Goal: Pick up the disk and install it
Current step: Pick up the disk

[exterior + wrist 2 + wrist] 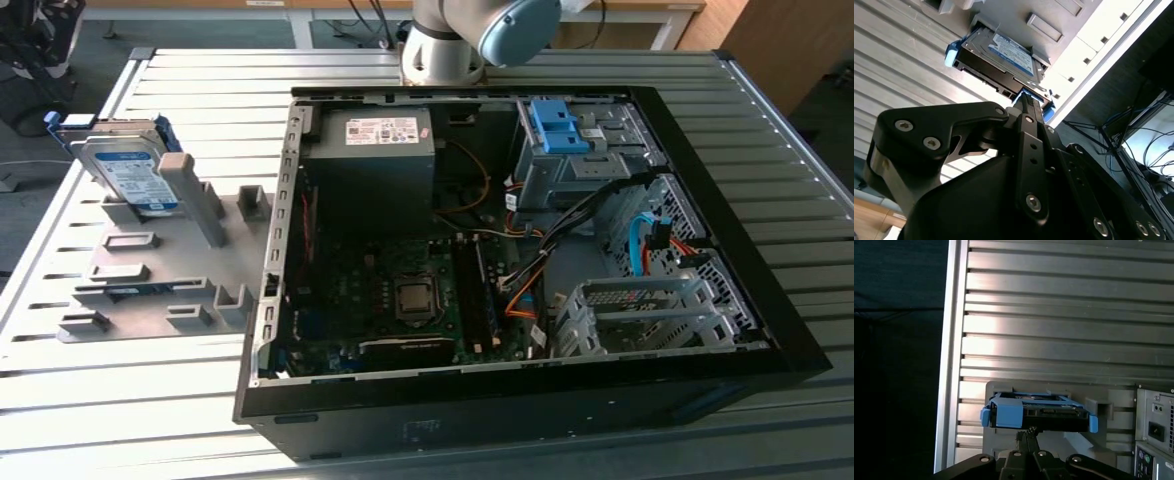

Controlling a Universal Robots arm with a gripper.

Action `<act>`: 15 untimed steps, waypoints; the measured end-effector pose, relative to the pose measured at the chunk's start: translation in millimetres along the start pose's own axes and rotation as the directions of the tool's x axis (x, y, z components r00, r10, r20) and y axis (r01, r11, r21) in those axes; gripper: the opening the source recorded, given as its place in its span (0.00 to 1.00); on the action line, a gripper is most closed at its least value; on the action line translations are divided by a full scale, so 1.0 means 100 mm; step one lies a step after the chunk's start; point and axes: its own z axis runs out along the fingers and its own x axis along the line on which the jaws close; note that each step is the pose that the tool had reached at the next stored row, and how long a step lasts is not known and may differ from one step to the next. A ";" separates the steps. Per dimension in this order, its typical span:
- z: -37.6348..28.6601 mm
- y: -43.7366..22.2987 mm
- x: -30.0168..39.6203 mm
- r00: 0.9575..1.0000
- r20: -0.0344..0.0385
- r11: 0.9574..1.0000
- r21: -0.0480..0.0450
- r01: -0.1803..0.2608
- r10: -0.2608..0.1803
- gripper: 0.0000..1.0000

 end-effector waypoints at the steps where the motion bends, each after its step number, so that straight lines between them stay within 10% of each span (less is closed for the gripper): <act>1: 0.000 0.000 0.000 1.000 0.000 1.000 0.000 0.002 -0.002 0.11; 15: 0.000 0.000 0.001 0.999 -0.002 0.999 0.000 0.042 -0.042 0.11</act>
